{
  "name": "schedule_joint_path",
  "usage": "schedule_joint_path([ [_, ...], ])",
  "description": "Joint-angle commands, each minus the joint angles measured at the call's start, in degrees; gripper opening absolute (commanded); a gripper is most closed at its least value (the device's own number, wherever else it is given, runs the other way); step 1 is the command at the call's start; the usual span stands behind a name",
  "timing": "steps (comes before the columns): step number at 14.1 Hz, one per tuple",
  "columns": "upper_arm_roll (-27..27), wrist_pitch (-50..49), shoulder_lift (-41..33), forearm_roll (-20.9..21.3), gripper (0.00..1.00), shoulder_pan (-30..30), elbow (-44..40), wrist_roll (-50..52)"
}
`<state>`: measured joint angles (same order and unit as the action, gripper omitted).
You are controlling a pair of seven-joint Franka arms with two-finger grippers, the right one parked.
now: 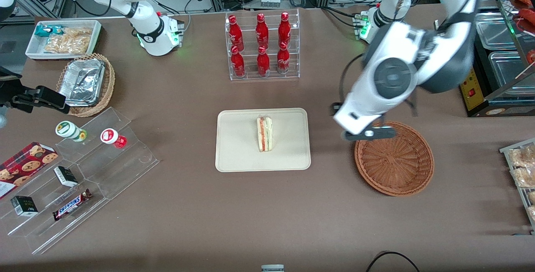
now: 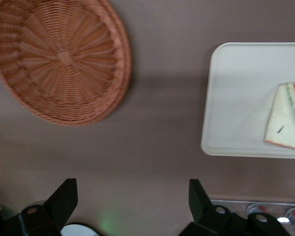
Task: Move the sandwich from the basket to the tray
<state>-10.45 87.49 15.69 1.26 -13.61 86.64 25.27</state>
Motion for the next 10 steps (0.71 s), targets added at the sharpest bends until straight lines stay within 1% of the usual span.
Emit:
schedule_joint_path([
  [1,-0.7,-2.9,-7.1,0.0,1.0,5.5,4.8,-6.5],
  [3,-0.7,-6.2,-9.4,-0.1,1.0,9.7,4.5,-12.4],
  [5,-0.7,-6.5,-10.9,-0.1,1.0,12.5,4.2,-14.9],
  [8,-0.6,-6.5,-10.9,0.3,1.0,12.9,1.0,-15.2],
  [10,0.3,-7.2,-11.0,0.2,1.0,12.9,-0.6,-15.1],
])
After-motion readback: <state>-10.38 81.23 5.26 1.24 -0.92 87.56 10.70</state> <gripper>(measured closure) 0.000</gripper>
